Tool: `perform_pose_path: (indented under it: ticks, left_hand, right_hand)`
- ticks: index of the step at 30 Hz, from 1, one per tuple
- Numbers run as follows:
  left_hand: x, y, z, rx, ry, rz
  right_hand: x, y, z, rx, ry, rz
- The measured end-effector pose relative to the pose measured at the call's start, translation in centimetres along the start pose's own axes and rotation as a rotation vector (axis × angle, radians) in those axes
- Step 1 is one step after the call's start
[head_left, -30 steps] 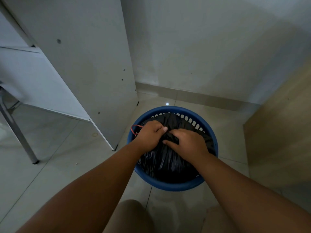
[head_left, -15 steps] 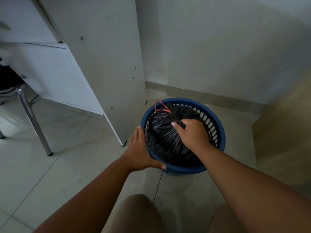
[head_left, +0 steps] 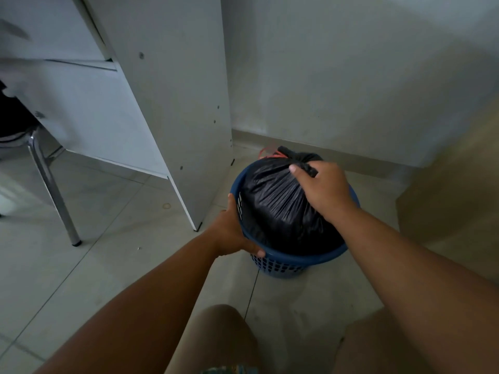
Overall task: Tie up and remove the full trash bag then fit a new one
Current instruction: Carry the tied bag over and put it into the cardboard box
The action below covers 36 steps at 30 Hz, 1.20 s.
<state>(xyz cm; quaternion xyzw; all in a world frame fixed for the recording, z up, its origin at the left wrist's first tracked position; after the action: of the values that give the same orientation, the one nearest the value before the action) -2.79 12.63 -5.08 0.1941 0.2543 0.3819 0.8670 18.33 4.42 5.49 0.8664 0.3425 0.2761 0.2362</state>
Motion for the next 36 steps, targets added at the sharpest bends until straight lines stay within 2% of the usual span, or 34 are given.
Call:
perform_pose_path:
  ticks: [4, 7, 11, 13, 17, 24, 29, 32, 36]
  left_hand:
    - [-0.5, 0.2, 0.8, 0.049, 0.029, 0.012]
    - [-1.9, 0.9, 2.6, 0.177, 0.014, 0.093]
    - [-2.8, 3.3, 7.0, -0.263, -0.18, 0.199]
    - [-3.0, 4.7, 10.1, -0.393, -0.262, 0.257]
    - [-4.5, 7.9, 16.4, -0.565, -0.29, 0.454]
    - [-7.9, 13.1, 25.7, -0.631, -0.117, 0.451]
    - [-13.5, 17.8, 31.6, -0.549, -0.039, 0.511]
    - [-17.1, 20.9, 33.7, -0.534, 0.03, 0.505]
    - [-21.6, 25.3, 34.4, -0.515, 0.027, 0.483]
  right_hand:
    - [2.2, 3.9, -2.8, 0.062, 0.015, 0.153]
    - [2.9, 6.3, -4.7, 0.18, 0.01, 0.185]
    - [3.1, 8.9, -7.6, 0.316, 0.009, 0.174]
    - [3.7, 10.3, -9.4, 0.363, -0.018, 0.158]
    - [5.1, 14.0, -13.1, 0.445, -0.11, 0.149]
    - [4.9, 20.3, -22.6, 0.398, -0.184, 0.165]
    - [3.8, 25.2, -30.2, 0.335, -0.249, 0.185]
    - [2.5, 27.3, -34.4, 0.323, -0.292, 0.218]
    - [-0.5, 28.5, -39.9, 0.301, -0.339, 0.275]
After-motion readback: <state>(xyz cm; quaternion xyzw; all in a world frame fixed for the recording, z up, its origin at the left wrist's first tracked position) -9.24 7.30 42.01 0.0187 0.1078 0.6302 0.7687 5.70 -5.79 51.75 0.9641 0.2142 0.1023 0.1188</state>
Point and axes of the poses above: each hand's wrist, its own x-axis towards the middle knuckle, its own y-axis out of the back of the hand, z = x × y, the point moved 2 cm from there along x, towards the middle knuckle, and after that the axes turned 9 degrees about z, right-handed, at the moved point
